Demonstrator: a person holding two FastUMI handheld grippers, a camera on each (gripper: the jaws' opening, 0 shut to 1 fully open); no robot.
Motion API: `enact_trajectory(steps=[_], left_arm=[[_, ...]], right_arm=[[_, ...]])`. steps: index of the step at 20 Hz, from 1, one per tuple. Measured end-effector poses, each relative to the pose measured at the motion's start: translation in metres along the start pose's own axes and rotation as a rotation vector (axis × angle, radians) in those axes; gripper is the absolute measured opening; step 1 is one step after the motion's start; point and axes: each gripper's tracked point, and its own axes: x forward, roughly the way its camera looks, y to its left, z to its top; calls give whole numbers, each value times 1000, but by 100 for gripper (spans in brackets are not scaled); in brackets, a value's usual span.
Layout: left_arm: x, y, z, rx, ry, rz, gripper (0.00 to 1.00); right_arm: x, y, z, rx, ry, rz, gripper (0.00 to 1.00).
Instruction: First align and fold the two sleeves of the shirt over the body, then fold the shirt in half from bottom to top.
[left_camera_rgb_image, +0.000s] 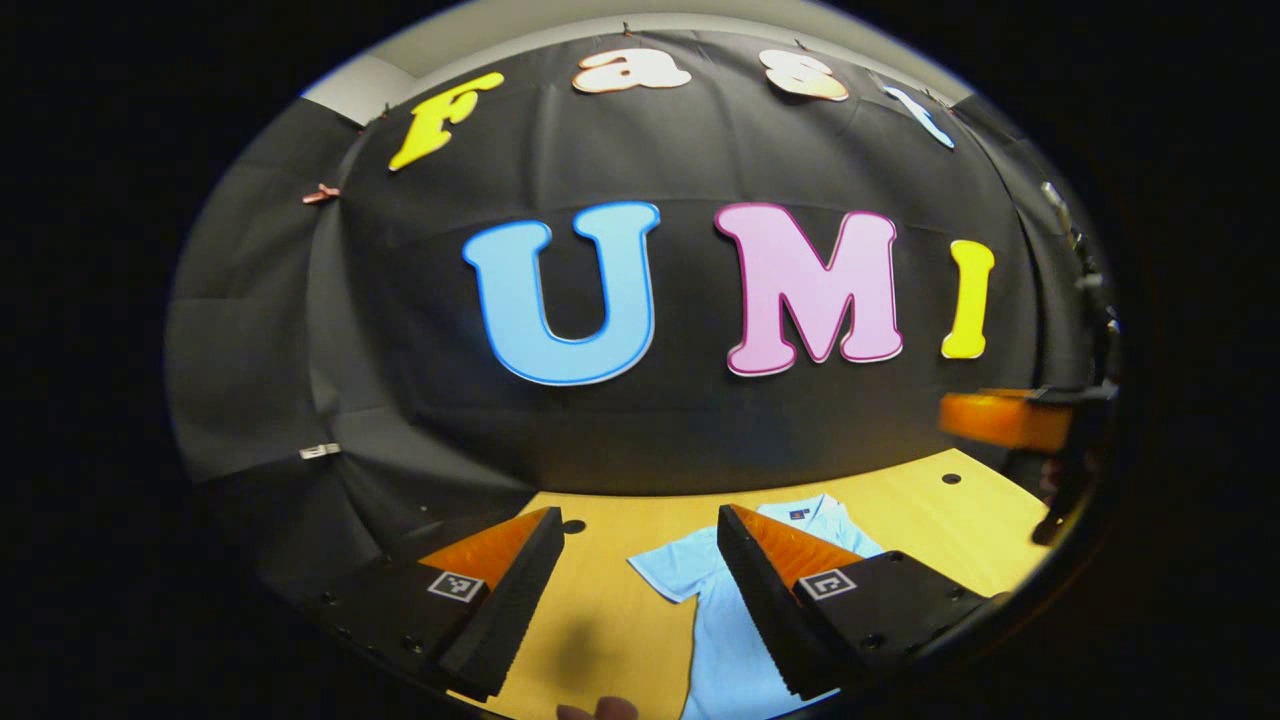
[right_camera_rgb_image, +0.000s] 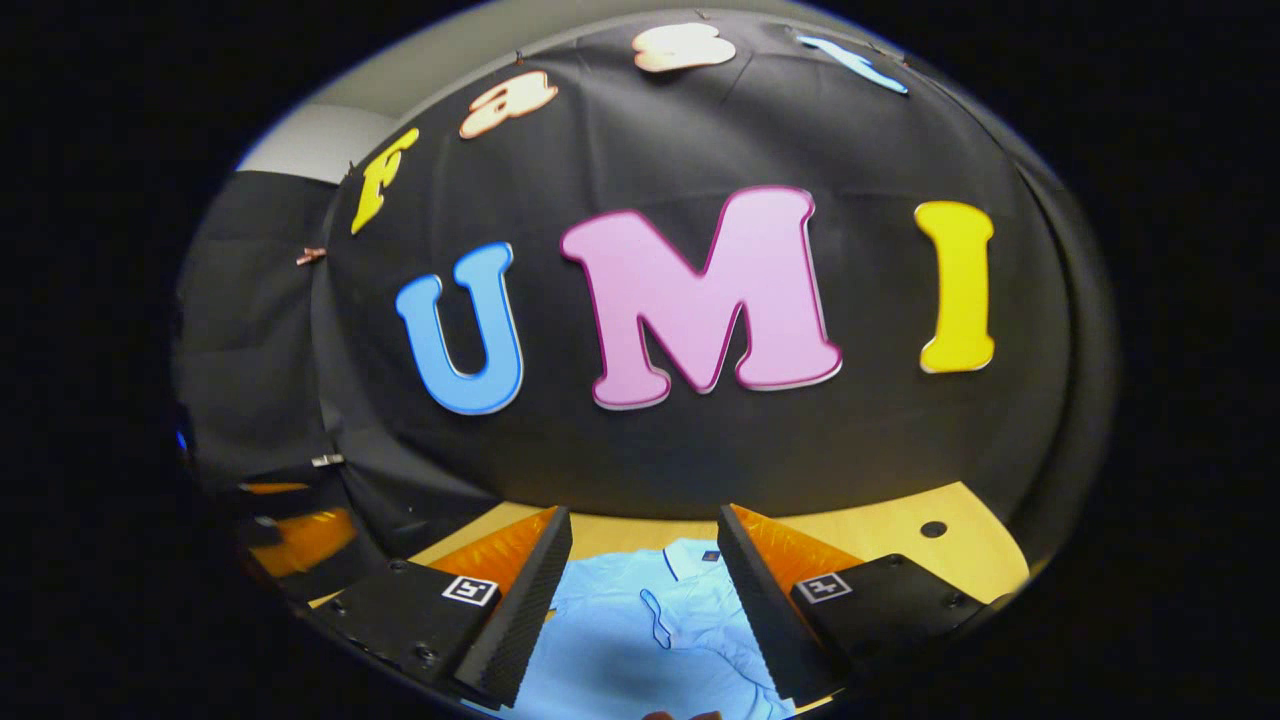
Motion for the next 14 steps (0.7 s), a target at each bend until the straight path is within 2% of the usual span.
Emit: enact_trajectory(steps=[3, 5, 7, 10, 14], left_arm=[[61, -10, -26, 14, 73, -14, 98], [105, -16, -54, -4, 152, -21, 98], [143, -24, -87, -59, 262, -26, 98], [194, -18, -142, -130, 417, 28, 99], [228, 3, -203, -176, 576, 129, 99]], right_arm=[[-51, -12, 38, -85, -61, -16, 95], [-76, -19, 44, -157, -85, -37, 96], [-106, -29, 44, -176, -81, -62, 96], [-136, -44, 42, -140, -65, -116, 96], [-153, -74, 35, -139, -37, -198, 95]])
